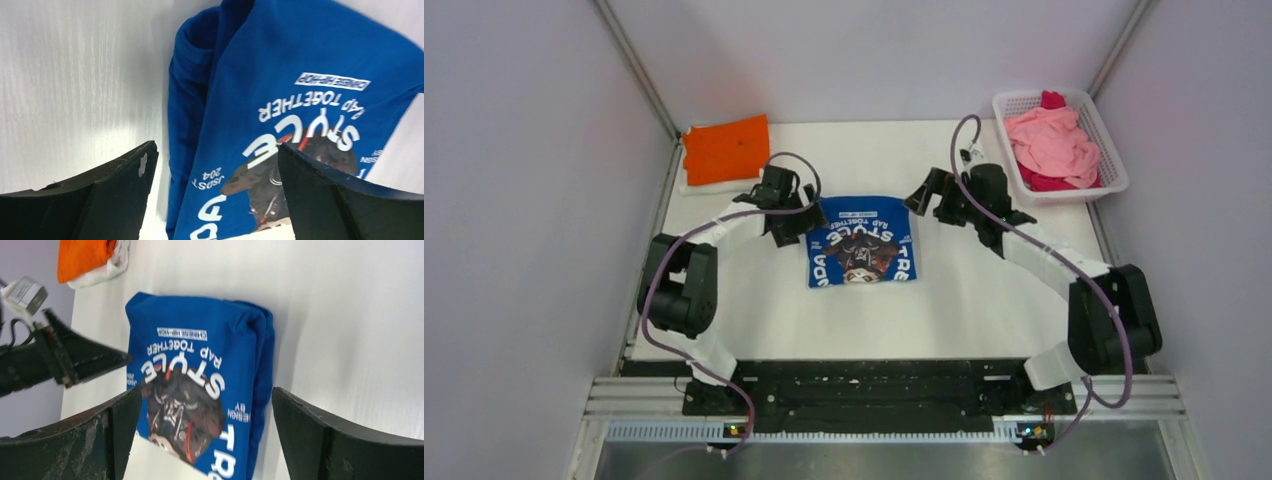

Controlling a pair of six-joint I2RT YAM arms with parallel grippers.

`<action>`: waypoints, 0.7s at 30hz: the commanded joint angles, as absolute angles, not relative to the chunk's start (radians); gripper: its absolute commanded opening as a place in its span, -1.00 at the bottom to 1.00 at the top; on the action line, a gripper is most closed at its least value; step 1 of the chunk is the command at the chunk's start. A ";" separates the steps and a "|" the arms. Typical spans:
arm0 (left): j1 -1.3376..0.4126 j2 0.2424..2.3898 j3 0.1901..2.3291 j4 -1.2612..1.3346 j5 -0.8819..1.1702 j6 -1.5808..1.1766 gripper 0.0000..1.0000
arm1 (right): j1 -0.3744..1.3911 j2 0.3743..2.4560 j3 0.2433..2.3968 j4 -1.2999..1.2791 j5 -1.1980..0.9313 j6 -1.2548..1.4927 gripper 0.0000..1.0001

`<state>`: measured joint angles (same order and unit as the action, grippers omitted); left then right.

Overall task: Fold and stack the t-shirts
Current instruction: Put the neatly folded tshirt into the corner of the board with the left arm

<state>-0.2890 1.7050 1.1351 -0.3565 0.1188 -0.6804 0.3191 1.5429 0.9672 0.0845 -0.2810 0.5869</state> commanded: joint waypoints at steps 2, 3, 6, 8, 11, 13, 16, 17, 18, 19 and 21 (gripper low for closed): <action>-0.291 1.777 1.119 -0.283 0.174 -0.644 0.82 | 0.313 1.334 0.816 0.095 -0.244 0.596 0.97; -0.295 1.790 1.118 -0.276 0.187 -0.640 0.77 | 0.312 1.301 0.796 0.087 -0.236 0.596 0.98; -0.311 1.819 1.116 -0.276 0.185 -0.641 0.56 | 0.313 1.222 0.753 0.072 -0.213 0.603 0.97; -0.321 1.835 1.114 -0.278 0.178 -0.643 0.38 | 0.313 1.196 0.736 0.081 -0.209 0.613 0.97; -0.339 1.859 1.121 -0.289 0.144 -0.648 -0.22 | 0.312 1.183 0.726 0.092 -0.220 0.619 0.97; -0.352 1.886 1.151 -0.321 0.110 -0.642 -0.70 | 0.312 1.185 0.725 0.095 -0.224 0.618 0.98; -0.364 1.910 1.219 -0.396 -0.003 -0.637 -1.00 | 0.310 1.193 0.726 0.097 -0.232 0.608 0.97; -0.366 1.908 1.242 -0.420 -0.060 -0.634 -1.00 | 0.311 1.196 0.727 0.097 -0.238 0.601 0.98; -0.367 1.903 1.262 -0.441 -0.115 -0.627 -1.00 | 0.311 1.199 0.728 0.098 -0.244 0.596 0.97; -0.367 1.900 1.287 -0.463 -0.165 -0.618 -1.00 | 0.311 1.200 0.727 0.100 -0.248 0.593 0.98; -0.368 1.898 1.343 -0.507 -0.271 -0.591 -1.00 | 0.310 1.200 0.720 0.113 -0.250 0.586 0.97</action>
<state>-0.3733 1.8908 1.2438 -0.3958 0.0017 -0.6460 0.3183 1.2057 0.7265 0.0612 -0.2352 0.6083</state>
